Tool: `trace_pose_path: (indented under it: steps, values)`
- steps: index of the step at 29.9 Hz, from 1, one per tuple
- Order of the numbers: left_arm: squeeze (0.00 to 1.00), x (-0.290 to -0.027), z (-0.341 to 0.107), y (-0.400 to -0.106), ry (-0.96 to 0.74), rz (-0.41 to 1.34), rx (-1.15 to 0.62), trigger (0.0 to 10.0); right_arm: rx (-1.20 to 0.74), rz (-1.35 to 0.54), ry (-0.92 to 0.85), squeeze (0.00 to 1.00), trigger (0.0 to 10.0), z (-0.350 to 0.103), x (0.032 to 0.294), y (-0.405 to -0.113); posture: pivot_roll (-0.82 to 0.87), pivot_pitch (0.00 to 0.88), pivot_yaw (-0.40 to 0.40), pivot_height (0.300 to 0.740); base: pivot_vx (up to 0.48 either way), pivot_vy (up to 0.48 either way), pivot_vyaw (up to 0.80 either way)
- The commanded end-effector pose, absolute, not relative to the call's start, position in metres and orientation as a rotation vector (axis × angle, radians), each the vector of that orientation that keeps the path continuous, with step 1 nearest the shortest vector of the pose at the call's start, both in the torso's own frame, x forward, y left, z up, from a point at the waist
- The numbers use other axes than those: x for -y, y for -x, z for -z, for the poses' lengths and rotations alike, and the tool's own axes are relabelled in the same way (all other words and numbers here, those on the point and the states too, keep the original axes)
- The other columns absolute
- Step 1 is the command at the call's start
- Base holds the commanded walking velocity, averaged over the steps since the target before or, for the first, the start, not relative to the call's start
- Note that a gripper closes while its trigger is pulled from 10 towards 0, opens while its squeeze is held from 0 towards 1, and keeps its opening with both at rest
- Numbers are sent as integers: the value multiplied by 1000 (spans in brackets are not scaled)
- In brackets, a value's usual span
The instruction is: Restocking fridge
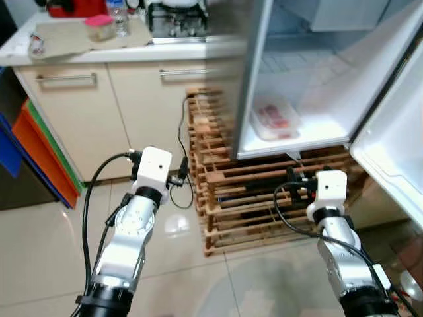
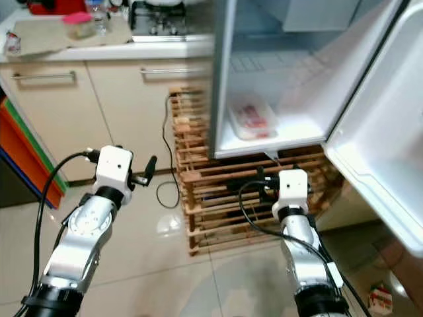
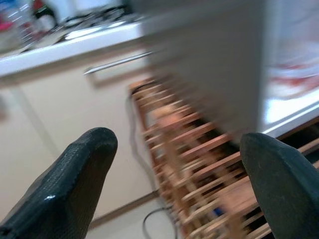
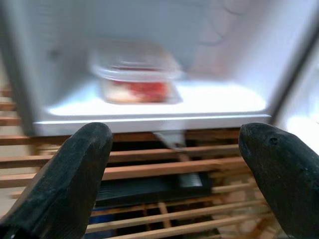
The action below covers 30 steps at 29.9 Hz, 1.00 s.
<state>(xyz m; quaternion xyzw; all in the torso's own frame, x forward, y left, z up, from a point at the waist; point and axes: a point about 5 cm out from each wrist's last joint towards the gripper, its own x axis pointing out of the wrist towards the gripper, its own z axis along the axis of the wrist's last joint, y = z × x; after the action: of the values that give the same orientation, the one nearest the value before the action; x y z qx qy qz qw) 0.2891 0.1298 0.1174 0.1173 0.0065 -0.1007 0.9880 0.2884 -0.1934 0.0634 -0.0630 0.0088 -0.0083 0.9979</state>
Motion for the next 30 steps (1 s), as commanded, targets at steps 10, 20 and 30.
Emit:
trace_pose_path:
  steps: [10, 20, 30]
  values:
    - [0, -125, -132, -298, -180, 208, 24, 10000, -31, -2, 139, 0, 10000, -65, 198, -290, 9, 0, -3, 731, 0, -417, 0]
    - [0, -133, -130, -304, -138, 157, -18, 10000, -43, -14, 149, 0, 10000, -63, 199, -287, 0, 0, -6, 731, 0, 0, 0]
    - [0, -126, -138, -313, -173, 184, 7, 10000, -38, -26, 148, 0, 10000, -64, 195, -289, -5, 0, -4, 731, 258, 0, 0]
